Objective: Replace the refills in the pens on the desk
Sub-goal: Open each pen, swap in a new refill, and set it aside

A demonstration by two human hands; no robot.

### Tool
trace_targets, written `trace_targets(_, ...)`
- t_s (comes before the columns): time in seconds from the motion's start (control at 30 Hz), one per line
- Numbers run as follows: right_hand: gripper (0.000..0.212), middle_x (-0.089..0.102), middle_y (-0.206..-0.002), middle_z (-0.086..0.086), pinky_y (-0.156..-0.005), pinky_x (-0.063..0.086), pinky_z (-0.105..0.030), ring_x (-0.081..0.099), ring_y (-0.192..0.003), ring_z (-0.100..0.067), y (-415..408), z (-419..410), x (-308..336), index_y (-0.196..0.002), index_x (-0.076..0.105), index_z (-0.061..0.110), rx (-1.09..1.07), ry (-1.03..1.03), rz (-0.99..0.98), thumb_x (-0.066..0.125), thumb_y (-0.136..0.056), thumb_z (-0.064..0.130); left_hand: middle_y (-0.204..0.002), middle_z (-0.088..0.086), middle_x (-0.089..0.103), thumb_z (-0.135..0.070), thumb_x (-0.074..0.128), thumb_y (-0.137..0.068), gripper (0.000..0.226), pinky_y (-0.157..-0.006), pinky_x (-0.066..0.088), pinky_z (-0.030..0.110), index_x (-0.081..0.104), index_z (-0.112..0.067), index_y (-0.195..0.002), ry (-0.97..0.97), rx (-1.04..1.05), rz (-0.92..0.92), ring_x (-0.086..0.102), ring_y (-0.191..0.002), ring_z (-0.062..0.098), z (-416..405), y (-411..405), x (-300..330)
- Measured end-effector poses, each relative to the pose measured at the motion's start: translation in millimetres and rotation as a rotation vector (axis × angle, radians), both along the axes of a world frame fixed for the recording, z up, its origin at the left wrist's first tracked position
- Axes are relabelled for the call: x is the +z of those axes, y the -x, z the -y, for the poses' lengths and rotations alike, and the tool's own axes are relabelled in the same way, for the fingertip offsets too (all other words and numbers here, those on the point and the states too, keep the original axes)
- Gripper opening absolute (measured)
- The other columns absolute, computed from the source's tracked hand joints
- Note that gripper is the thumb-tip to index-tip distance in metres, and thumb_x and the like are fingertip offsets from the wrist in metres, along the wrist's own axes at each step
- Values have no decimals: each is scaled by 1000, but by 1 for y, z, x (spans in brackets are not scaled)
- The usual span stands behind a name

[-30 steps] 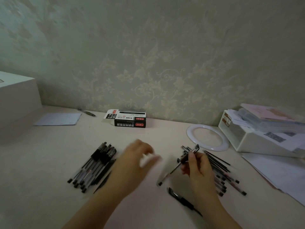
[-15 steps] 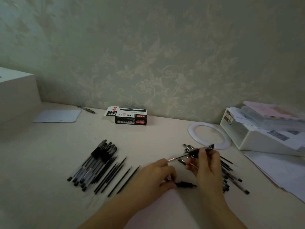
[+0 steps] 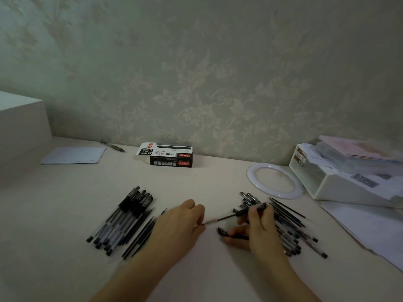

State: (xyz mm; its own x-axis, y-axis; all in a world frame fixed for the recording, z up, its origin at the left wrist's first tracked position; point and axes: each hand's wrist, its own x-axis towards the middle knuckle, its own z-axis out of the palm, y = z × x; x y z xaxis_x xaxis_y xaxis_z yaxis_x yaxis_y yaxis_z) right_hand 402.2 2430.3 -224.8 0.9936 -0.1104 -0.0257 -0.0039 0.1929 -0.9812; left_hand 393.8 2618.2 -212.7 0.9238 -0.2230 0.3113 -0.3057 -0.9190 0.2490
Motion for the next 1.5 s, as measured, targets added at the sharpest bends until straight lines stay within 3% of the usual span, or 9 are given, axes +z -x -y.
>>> trace_targets(0.13,8,63,-82,-10,-66,61,-40,72,-71,-25,-3,3,-2,-99,43,25,7,13,48,42,-102,31,-94,-11,43,-46,50,-95,18,-60,34,22,48,-28,-97,-43,69,11,50,-79,11,-7,-1,-1)
trace_targets(0.23,10,67,-75,2,-68,61,-36,71,-72,-20,-5,5,-1,-99,43,19,-15,58,108,41,-102,29,-96,-9,44,-45,50,-95,20,-65,43,21,51,-25,-100,-41,120,12,48,-80,9,-13,-3,-2)
trace_targets(0.47,12,72,-84,9,-71,57,-19,72,-82,-12,-2,2,0,-101,46,18,-40,132,207,41,-101,29,-106,-8,47,-39,46,-98,17,-74,48,25,50,-26,-109,6,178,63,50,-92,10,-7,-2,-3)
trace_targets(0.6,12,72,-79,0,-75,58,-28,72,-78,-17,-2,2,2,-100,51,17,19,95,156,46,-100,28,-109,-12,50,-44,45,-97,26,-77,47,23,53,-27,-114,198,22,177,53,-95,6,5,1,2)
trace_targets(0.73,14,73,-80,-3,-68,57,-25,71,-74,-17,5,-7,3,-101,57,7,232,81,135,50,-99,19,-106,-18,52,-48,45,-96,27,-73,43,17,51,-33,-117,288,-166,96,51,-89,-2,22,8,2)
trace_targets(0.9,9,66,-69,-4,-63,53,-19,64,-65,-12,8,-10,3,-96,55,0,304,145,141,55,-97,10,-103,-12,56,-35,42,-100,14,-76,47,33,51,-30,-109,312,-192,-7,55,-88,9,20,5,0)
trace_targets(1.07,12,64,-67,-6,-59,49,-20,58,-59,-12,6,-7,5,-93,56,3,275,218,173,55,-98,14,-89,-11,53,-33,42,-100,9,-69,45,35,47,-27,-95,338,-236,-28,50,-76,9,20,6,-2)
trace_targets(1.23,14,60,-61,-2,-54,44,-17,52,-54,-9,6,-7,3,-86,55,5,290,241,229,54,-98,11,-65,-15,49,-50,36,-98,20,-52,32,24,43,-33,-91,229,-185,9,47,-61,3,17,4,-5)
trace_targets(1.5,8,67,-72,-5,-64,53,-22,63,-66,-14,3,-2,2,-90,57,10,193,209,264,55,-97,13,-71,-12,56,-68,24,-91,37,-53,38,24,41,-39,-108,160,-83,49,52,-66,5,15,2,-4)
